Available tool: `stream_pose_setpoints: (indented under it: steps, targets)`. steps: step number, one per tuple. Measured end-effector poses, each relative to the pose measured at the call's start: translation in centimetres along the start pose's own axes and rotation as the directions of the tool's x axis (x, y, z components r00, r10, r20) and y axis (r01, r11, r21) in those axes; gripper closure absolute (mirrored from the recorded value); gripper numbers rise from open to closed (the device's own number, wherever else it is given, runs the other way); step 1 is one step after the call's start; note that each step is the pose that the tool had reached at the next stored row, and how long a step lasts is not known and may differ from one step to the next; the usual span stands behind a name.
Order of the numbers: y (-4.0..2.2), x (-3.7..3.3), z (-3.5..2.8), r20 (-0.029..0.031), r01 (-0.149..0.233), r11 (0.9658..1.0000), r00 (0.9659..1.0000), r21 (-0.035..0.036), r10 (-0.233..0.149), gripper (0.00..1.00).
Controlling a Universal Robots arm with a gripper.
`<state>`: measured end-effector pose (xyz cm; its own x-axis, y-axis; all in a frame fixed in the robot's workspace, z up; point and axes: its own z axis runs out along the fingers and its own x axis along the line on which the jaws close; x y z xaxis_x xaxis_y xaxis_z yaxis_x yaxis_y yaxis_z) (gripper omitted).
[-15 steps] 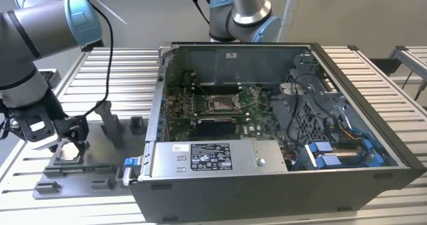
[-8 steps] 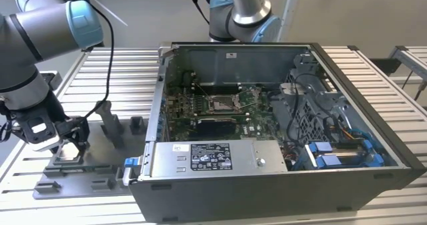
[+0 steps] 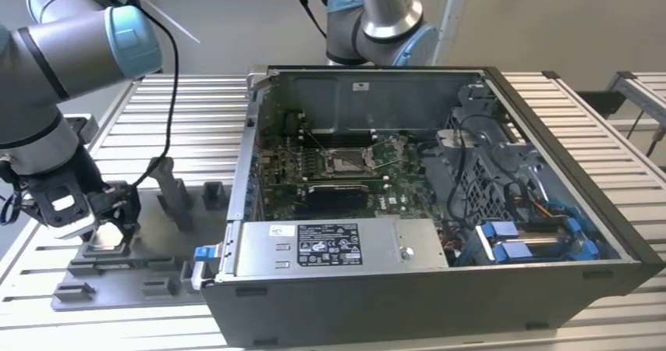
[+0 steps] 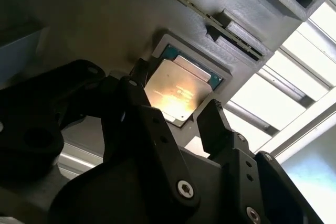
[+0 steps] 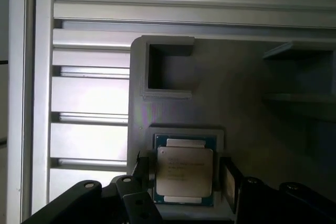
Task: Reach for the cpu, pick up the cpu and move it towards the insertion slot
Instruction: 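Pick up the cpu and move it towards the insertion slot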
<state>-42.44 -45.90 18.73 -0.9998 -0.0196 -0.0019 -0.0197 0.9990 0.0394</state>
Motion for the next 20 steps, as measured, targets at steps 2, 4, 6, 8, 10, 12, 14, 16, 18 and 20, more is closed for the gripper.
stream_pose_setpoints:
  steps: [2,4,6,8,10,12,14,16,18,20]
  targets:
    - [0.0,0.0,0.05,0.0,0.0,1.0,1.0,0.0,0.0,0.0]
    - [0.0,0.0,0.08,0.0001,0.0,1.0,1.0,-0.0001,0.0,0.0]
    - [0.0,0.0,0.09,0.0,0.0,1.0,1.0,0.0,0.0,0.0]
    - [0.0,0.01,0.1,0.0001,0.0,1.0,1.0,-0.0001,0.0,0.0]
    - [0.0,0.03,0.1,0.0012,0.0,1.0,1.0,-0.0002,0.0,0.0]
    - [0.0,0.04,0.1,0.0019,0.0,1.0,1.0,-0.0001,0.0,0.0]
    - [0.0,0.05,0.09,0.0025,0.0,1.0,1.0,0.0,0.0,0.0]
    - [0.0,0.06,0.09,0.0041,0.0,1.0,1.0,0.0001,0.0,0.0]
    - [0.0,0.06,0.09,0.0055,0.0,1.0,1.0,0.0001,0.0,0.0]
    - [0.0,0.06,0.09,0.0063,0.0,1.0,1.0,0.0001,0.0,0.0]
